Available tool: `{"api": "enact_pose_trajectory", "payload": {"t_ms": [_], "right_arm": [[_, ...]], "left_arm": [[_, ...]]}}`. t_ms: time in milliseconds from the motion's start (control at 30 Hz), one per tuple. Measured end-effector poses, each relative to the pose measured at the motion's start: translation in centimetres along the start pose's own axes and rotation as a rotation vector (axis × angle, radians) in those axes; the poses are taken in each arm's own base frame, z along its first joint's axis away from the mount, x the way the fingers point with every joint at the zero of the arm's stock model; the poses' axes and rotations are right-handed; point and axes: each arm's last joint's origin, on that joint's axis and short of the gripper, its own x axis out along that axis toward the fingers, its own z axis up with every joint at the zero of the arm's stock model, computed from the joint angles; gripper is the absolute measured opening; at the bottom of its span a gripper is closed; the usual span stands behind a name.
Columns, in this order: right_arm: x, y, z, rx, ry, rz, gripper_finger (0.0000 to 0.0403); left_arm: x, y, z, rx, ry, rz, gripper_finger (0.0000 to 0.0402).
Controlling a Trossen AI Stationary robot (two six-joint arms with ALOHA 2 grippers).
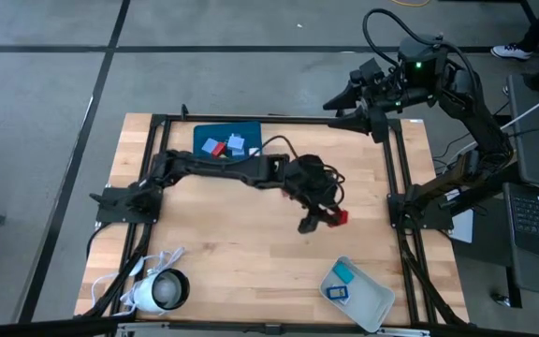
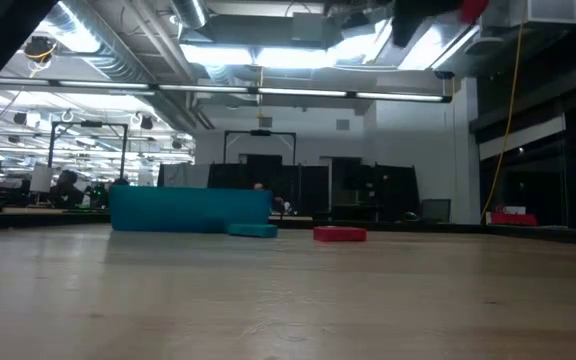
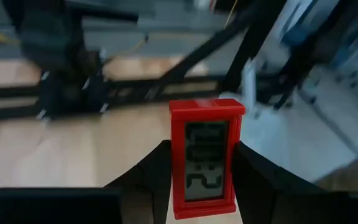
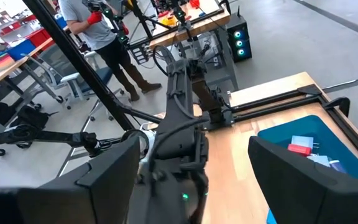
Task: Pick & Place Office items
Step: Put the bottom red digital clock into the white bin
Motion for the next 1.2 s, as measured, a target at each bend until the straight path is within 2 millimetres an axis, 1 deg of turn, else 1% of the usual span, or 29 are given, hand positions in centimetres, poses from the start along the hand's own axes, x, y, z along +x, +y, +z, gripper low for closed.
{"api": "enact_pose_trajectory", "payload": {"t_ms": [67,133,267,400,500,567,833,1033,1200], "right_arm": [[0.0,0.0,0.0,0.001,0.001,0.006,0.0304],[0.0,0.0,0.0,0.003,0.002,0.008,0.0304],[0.0,0.1,0.0,0.003,0.005,0.021,0.0304],[0.0,0.1,0.0,0.006,0.007,0.02,0.0304],[0.0,0.1,0.0,0.024,0.008,0.02,0.0304],[0.0,0.0,-0.1,0.037,0.01,0.019,0.0304],[0.0,0.0,-0.1,0.057,0.008,0.005,0.0304],[0.0,0.0,-0.1,0.064,0.009,0.003,0.0304],[0.0,0.0,-0.1,0.065,0.008,0.0,0.0304]], "left_arm": [[0.4,-0.6,0.2,-0.009,-0.034,-0.014,0.0126],[1.3,-1.1,-0.2,-0.017,-0.034,-0.03,0.0126],[4.6,-2.3,-2.1,-0.065,-0.022,-0.087,0.0126],[7.8,-4.3,-3.3,-0.099,-0.099,-0.198,0.0126],[10.0,-5.2,-5.2,-0.14,-0.068,-0.222,0.0126],[10.8,-5.5,-6.3,-0.147,-0.039,-0.223,0.0126],[12.8,-5.7,-8.7,-0.165,0.016,-0.229,0.0126],[13.2,-5.9,-8.9,-0.186,0.015,-0.287,0.0126],[13.2,-6.1,-9.0,-0.178,0.013,-0.285,0.0126]]}}
